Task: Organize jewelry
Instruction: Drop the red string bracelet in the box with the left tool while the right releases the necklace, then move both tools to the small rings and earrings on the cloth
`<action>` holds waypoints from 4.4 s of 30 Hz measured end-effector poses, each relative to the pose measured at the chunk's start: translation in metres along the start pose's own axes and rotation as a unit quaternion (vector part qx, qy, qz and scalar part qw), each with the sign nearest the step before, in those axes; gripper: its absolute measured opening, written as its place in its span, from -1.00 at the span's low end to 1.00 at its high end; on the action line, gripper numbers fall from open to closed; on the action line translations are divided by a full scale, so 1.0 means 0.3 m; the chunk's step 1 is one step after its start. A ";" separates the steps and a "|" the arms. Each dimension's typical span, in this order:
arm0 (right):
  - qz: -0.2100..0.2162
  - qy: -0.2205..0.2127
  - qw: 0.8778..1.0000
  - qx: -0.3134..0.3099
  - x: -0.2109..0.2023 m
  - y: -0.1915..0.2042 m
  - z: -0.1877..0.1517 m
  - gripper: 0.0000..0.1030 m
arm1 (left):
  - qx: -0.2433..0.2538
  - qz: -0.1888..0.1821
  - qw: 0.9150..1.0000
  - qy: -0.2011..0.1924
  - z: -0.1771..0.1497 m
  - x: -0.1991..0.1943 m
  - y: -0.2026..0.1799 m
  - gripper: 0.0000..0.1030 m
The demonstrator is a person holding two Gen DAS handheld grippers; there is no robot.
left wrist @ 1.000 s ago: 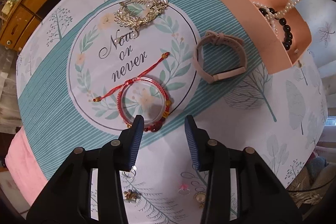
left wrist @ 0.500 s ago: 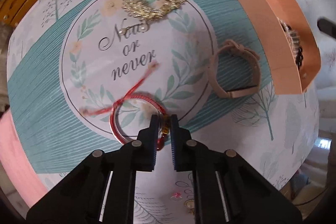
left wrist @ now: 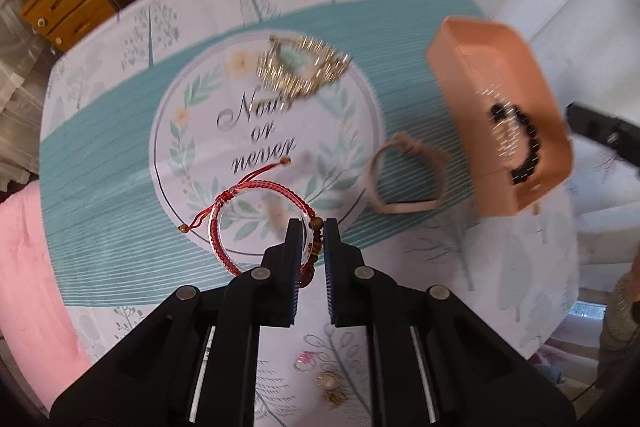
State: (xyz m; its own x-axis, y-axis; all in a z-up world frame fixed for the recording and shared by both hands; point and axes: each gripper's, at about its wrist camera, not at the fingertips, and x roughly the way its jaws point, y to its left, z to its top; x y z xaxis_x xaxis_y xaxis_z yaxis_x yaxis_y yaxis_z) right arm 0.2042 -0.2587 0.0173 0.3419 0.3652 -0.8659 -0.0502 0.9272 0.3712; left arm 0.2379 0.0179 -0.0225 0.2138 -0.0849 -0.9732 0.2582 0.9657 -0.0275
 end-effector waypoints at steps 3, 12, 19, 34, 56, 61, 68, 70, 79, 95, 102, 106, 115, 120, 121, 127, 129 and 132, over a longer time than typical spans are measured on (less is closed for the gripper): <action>0.005 -0.004 1.000 -0.002 -0.017 -0.001 -0.010 -0.50 | 0.013 -0.008 1.000 -0.019 0.031 -0.076 -0.041 -0.85; -0.015 -0.026 1.000 -0.007 -0.083 -0.041 -0.032 -0.50 | 0.065 -0.027 0.994 -0.081 0.154 -0.219 -0.360 -0.84; -0.046 -0.026 0.999 0.000 -0.084 -0.123 -0.051 -0.50 | 0.083 -0.040 0.992 -0.090 0.263 -0.155 -0.519 -0.84; -0.054 -0.013 0.998 0.030 -0.028 -0.245 -0.070 -0.50 | 0.070 -0.078 0.991 -0.085 0.382 0.093 -0.615 -0.82; -0.073 0.009 0.997 -0.037 0.016 -0.072 -0.173 -0.50 | -0.018 0.009 0.983 -0.183 0.062 -0.110 -0.371 -0.27; -0.077 0.007 0.996 -0.050 0.018 0.008 -0.198 -0.50 | -0.040 0.008 0.985 -0.170 -0.052 -0.110 -0.312 -0.27; -0.081 0.003 0.994 -0.071 0.004 0.127 -0.210 -0.50 | -0.056 0.051 0.983 -0.167 -0.197 -0.114 -0.219 -0.27; -0.080 0.003 0.994 -0.079 0.005 0.163 -0.210 -0.50 | -0.064 0.052 0.982 -0.168 -0.219 -0.124 -0.187 -0.27; -0.068 0.017 0.991 -0.116 0.050 0.336 -0.219 -0.50 | -0.098 0.089 0.976 -0.174 -0.367 -0.164 -0.009 -0.27; -0.066 0.052 0.983 -0.163 0.195 0.549 -0.238 -0.50 | -0.142 0.106 0.971 -0.157 -0.499 -0.131 0.214 -0.27; -0.062 0.064 0.984 -0.157 0.272 0.596 -0.202 -0.49 | -0.185 0.100 0.968 -0.134 -0.551 -0.081 0.355 -0.27; -0.067 0.073 0.983 -0.153 0.334 0.617 -0.149 -0.50 | -0.227 0.078 0.963 -0.122 -0.585 -0.048 0.451 -0.27; -0.020 0.123 0.978 -0.166 0.468 0.720 -0.134 -0.49 | -0.267 -0.007 0.959 -0.100 -0.618 0.006 0.541 -0.27; 0.023 0.158 0.969 -0.190 0.534 0.820 -0.189 -0.49 | -0.236 -0.040 0.965 -0.108 -0.609 -0.009 0.497 -0.27; 0.027 0.161 0.967 -0.194 0.547 0.837 -0.195 -0.49 | -0.225 -0.039 0.967 -0.109 -0.606 -0.012 0.481 -0.27; 0.035 0.169 0.963 -0.207 0.621 0.906 -0.219 -0.49 | -0.193 -0.039 0.975 -0.101 -0.614 -0.003 0.424 -0.27; 0.035 0.168 0.963 -0.208 0.639 0.912 -0.216 -0.49 | -0.189 -0.040 0.976 -0.099 -0.617 0.002 0.415 -0.27; 0.034 0.168 0.962 -0.212 0.657 0.920 -0.215 -0.51 | -0.189 -0.043 0.976 -0.097 -0.613 0.007 0.407 -0.27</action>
State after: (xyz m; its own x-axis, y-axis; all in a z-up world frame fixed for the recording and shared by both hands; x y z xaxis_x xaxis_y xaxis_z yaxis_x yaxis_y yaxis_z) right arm 0.1973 0.0745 -0.0724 0.0045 0.3668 -0.9303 -0.4638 0.8250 0.3230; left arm 0.0967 0.1809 -0.0699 0.3908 -0.1796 -0.9028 -0.0742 0.9714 -0.2254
